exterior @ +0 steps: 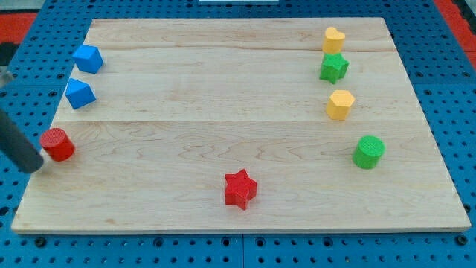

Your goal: Slide the red star slightly up

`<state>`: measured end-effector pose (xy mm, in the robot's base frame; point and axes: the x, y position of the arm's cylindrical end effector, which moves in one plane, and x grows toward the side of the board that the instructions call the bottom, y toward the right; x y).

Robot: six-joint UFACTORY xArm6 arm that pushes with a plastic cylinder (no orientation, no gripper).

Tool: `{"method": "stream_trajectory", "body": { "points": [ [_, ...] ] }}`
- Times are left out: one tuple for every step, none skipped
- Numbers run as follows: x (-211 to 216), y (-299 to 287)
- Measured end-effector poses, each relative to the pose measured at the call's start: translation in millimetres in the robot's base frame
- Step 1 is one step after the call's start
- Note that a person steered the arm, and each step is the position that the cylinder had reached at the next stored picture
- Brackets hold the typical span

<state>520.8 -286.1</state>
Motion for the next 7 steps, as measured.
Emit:
{"method": "stream_trajectory", "body": {
  "points": [
    [-11.9,10.0],
    [-13.2,9.5],
    [20.8,14.6],
    [38.7,55.6],
    [59.5,99.2],
    [77.7,166.8],
    [85.1,234.1]
  ]
}}
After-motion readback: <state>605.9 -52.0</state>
